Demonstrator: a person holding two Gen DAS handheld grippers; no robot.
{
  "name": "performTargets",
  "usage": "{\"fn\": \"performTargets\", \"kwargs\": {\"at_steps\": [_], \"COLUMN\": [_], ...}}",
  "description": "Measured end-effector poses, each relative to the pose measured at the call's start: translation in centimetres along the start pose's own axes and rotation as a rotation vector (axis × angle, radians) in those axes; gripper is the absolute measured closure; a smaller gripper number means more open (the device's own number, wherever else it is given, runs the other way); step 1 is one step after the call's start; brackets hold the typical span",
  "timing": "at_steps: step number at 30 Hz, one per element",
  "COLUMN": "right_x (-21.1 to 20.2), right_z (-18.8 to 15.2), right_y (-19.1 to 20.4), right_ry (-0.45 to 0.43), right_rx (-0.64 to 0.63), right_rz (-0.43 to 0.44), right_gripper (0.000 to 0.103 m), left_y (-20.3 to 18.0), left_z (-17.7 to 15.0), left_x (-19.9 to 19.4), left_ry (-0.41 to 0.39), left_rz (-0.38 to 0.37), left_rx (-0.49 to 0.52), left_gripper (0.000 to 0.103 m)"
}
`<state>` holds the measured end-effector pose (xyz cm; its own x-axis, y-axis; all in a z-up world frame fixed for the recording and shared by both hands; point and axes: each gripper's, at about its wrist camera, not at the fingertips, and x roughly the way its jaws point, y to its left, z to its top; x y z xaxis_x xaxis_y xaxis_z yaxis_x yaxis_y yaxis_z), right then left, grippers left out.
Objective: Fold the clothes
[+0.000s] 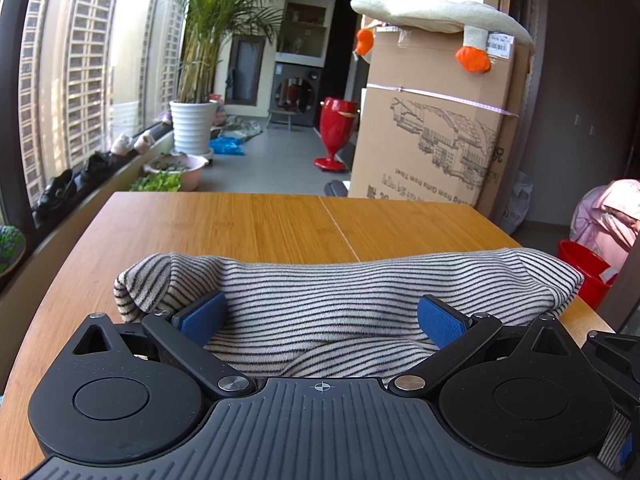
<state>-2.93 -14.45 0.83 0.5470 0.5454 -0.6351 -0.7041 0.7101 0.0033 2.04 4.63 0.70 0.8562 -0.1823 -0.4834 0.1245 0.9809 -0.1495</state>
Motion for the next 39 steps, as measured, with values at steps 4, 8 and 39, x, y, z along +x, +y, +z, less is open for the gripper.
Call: {"fn": "performTargets", "kwargs": {"at_steps": [4,8,39], "right_x": [0.0,0.0,0.2], "right_z": [0.0,0.0,0.1], "right_y": [0.0,0.0,0.0], "right_ry": [0.0,0.0,0.0], "right_rx": [0.0,0.0,0.001], "right_rz": [0.0,0.0,0.001], "right_gripper": [0.0,0.0,0.0], "left_y": [0.0,0.1,-1.2], "left_z": [0.1,0.2,0.1], "left_x": [0.1,0.2,0.2], "left_ry": [0.0,-0.001,0.019], "left_rz": [-0.001,-0.003,0.036], "left_rx": [-0.002,-0.004,0.04], "left_gripper": [0.0,0.0,0.0]}}
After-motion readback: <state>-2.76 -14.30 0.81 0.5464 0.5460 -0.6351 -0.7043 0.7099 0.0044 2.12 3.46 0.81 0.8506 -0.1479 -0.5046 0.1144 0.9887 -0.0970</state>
